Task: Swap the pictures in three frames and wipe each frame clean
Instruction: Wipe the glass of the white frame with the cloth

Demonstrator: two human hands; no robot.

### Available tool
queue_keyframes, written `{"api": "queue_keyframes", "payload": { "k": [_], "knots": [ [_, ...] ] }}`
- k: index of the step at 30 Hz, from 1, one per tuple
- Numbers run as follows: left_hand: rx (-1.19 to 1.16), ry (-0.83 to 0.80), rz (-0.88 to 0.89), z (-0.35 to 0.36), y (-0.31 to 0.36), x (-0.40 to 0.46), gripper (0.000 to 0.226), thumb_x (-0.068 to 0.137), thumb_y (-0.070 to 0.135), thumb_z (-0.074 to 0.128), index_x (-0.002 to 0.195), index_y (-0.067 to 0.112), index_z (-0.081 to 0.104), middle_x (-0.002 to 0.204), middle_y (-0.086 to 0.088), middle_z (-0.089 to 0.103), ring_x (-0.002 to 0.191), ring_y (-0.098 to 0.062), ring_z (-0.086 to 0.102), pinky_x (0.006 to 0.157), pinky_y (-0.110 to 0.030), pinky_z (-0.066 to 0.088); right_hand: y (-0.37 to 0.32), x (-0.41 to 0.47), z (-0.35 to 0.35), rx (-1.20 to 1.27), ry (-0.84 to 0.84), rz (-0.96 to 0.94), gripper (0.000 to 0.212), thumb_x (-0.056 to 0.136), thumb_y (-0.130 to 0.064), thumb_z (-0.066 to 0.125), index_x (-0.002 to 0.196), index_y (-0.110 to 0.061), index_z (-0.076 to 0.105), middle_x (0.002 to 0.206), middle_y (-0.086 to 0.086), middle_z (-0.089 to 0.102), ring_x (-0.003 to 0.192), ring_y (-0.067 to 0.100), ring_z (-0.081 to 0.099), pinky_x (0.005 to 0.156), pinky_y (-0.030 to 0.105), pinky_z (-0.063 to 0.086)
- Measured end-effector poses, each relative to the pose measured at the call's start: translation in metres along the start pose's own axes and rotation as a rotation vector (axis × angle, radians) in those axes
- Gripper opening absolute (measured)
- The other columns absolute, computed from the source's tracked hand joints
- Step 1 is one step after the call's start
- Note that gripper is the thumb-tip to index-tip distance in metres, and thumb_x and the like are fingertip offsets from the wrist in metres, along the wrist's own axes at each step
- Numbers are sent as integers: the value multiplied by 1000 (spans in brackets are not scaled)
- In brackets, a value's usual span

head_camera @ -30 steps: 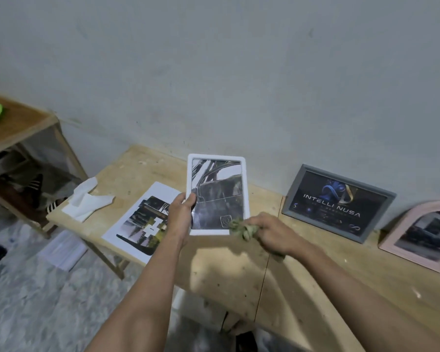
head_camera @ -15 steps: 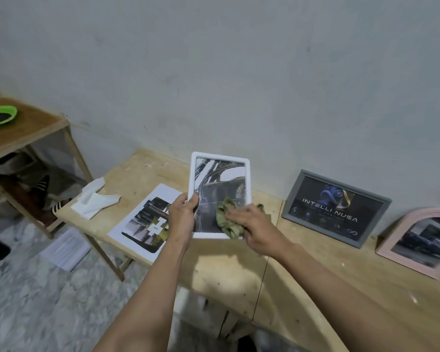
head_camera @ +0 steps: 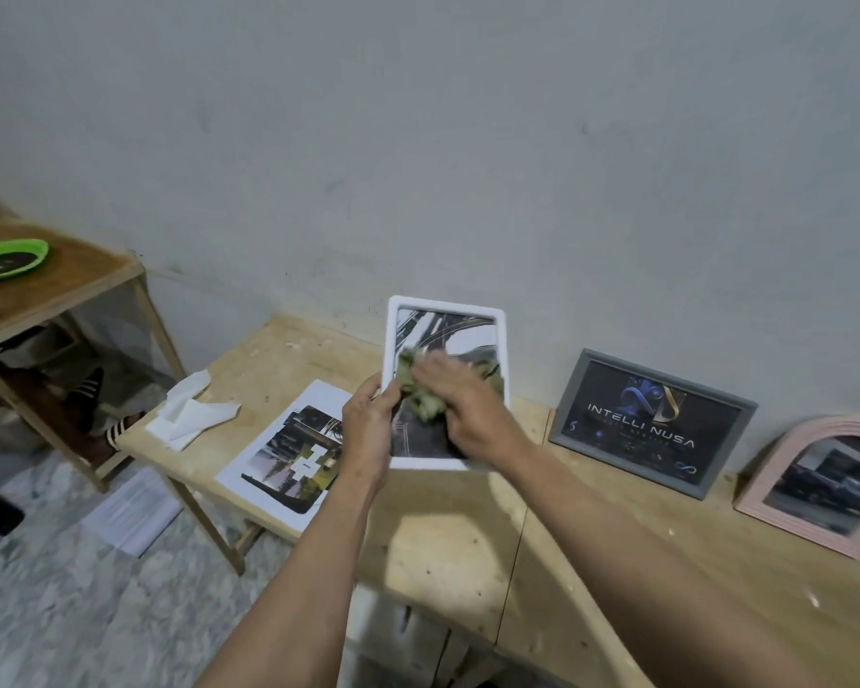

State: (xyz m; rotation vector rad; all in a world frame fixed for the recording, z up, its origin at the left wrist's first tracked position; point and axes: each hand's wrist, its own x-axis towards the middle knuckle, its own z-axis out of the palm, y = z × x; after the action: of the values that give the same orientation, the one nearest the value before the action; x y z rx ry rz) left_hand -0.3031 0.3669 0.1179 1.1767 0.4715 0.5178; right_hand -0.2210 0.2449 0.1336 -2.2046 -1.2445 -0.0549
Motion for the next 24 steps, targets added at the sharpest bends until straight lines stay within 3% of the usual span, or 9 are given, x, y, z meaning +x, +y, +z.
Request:
{"api": "queue_keyframes", "payload": {
  "k": [3,5,8,11,12,13,15,18,24],
  "knots": [
    [18,44,-43,-20,-9,5,13,96,15,62,96,18,75,87,-5,72,84,-26,64,75,-37,51,-10,-38,23,95,-204,3,66,78,19,34,137,-8,51,146,-4,38,138,7,25,116,12,6],
    [110,66,-27,-29,-12,6,21,94,22,63,112,29,71,101,3,73,95,-22,66,86,-37,51,-13,-54,18,225,-363,87,60,86,18,40,133,-15,56,141,-8,46,130,0,39,114,16,26],
    [226,15,-16,-30,-9,-1,49,96,22,60,140,43,53,135,0,64,118,-20,64,103,-41,50,-22,-47,-12,495,-283,389,55,89,9,43,118,-30,68,98,-9,73,76,3,65,67,16,50],
    [200,-33,-67,-25,-10,-8,50,99,17,58,144,38,50,146,-17,52,133,-41,46,109,-45,44,-14,-7,-34,440,223,431,58,88,12,42,129,-26,60,132,0,60,122,12,55,100,15,42],
    [164,-69,-80,-21,-10,-10,50,97,18,60,142,39,53,142,-14,56,122,-33,60,108,-44,45,-11,7,-34,326,278,365,59,89,11,42,134,-25,55,142,0,51,134,15,42,113,21,29],
    [135,-88,-70,-17,-9,-10,50,94,19,63,140,38,55,137,-8,63,113,-17,57,106,-41,44,-9,19,-31,186,262,280,60,90,9,42,138,-25,50,149,-2,43,140,16,32,119,28,19],
    [78,-36,-46,-8,-7,-5,53,88,16,67,139,30,57,133,-6,67,119,-20,64,108,-41,46,-12,31,-16,-29,156,106,58,90,5,43,140,-24,48,151,-1,39,144,21,25,120,39,13],
    [-5,66,-30,-9,2,5,55,90,0,60,141,19,56,128,-8,69,112,-12,68,97,-29,54,-29,21,4,-19,20,-24,57,81,6,37,133,-9,56,142,9,50,139,20,34,119,33,11],
    [19,158,-103,-22,-7,13,29,84,24,66,111,32,70,120,-8,72,118,-32,64,105,-52,48,-35,-20,20,155,-257,8,51,75,14,41,114,-3,69,123,13,66,120,29,56,106,43,40]
  ]
}}
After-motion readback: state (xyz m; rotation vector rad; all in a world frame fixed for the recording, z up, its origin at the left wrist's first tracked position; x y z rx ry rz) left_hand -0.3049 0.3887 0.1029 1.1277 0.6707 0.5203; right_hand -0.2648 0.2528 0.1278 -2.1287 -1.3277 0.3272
